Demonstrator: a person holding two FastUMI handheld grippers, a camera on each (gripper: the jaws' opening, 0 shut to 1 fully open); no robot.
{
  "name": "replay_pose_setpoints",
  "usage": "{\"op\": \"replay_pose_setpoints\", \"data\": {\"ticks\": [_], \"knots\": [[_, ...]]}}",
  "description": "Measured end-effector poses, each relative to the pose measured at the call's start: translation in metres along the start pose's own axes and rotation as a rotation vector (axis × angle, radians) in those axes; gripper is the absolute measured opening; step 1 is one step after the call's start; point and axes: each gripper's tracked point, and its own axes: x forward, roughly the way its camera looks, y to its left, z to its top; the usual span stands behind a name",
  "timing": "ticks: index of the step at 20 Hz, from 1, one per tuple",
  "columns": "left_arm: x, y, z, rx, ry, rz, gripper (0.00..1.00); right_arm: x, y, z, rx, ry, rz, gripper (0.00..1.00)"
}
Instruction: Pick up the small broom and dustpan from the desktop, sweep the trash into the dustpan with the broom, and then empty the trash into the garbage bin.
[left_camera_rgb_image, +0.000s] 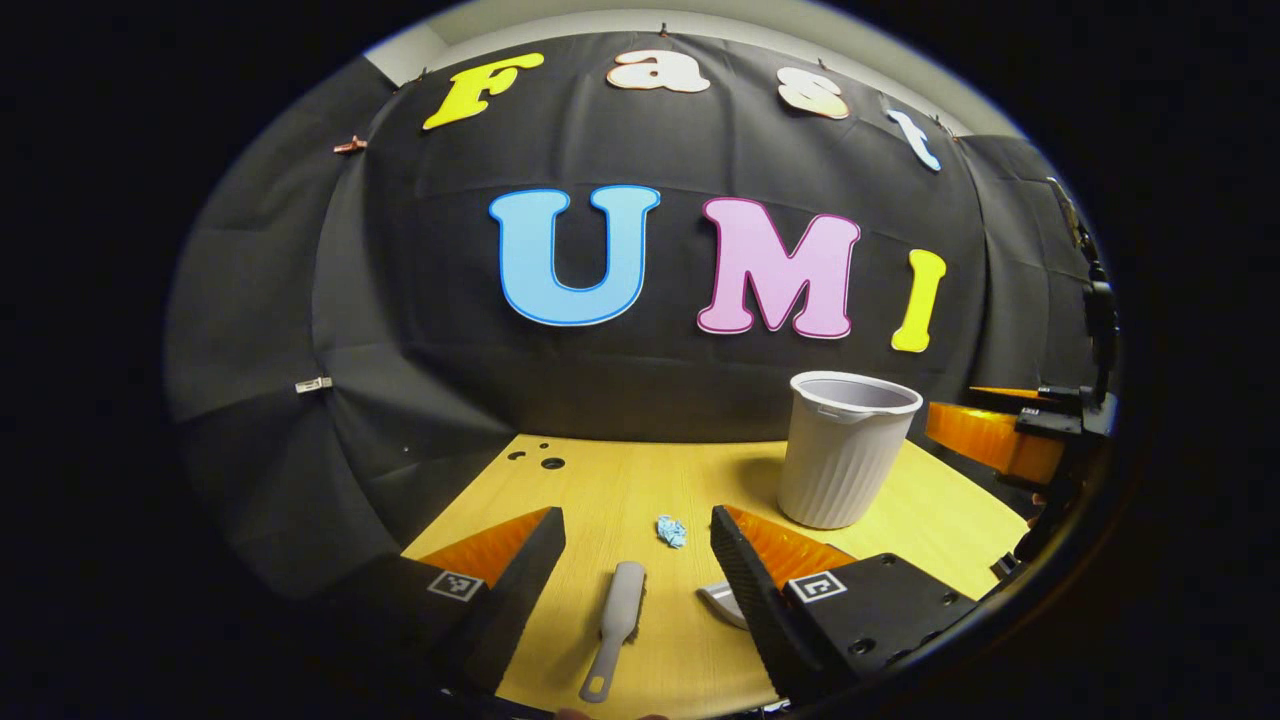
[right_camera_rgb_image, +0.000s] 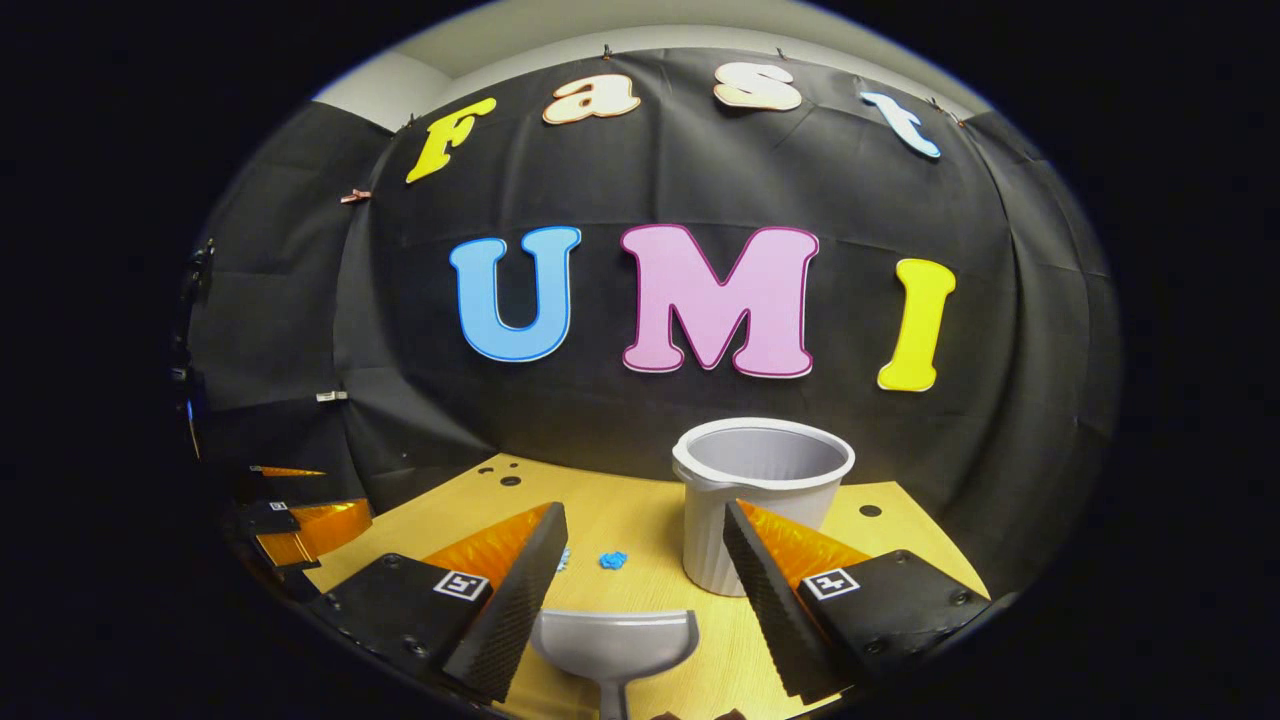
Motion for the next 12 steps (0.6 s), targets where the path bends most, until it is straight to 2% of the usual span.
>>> {"op": "replay_pose_setpoints", "data": {"ticks": [6,12], "knots": [[0.007,0.007,-0.04,0.001,0.167,-0.022,0.95,0.002,0.005,-0.02,-0.008,0.055,0.034,0.98],[0.021,0.01,-0.1,0.012,0.397,-0.011,0.95,0.018,0.008,-0.041,-0.007,0.122,0.128,0.98]]}}
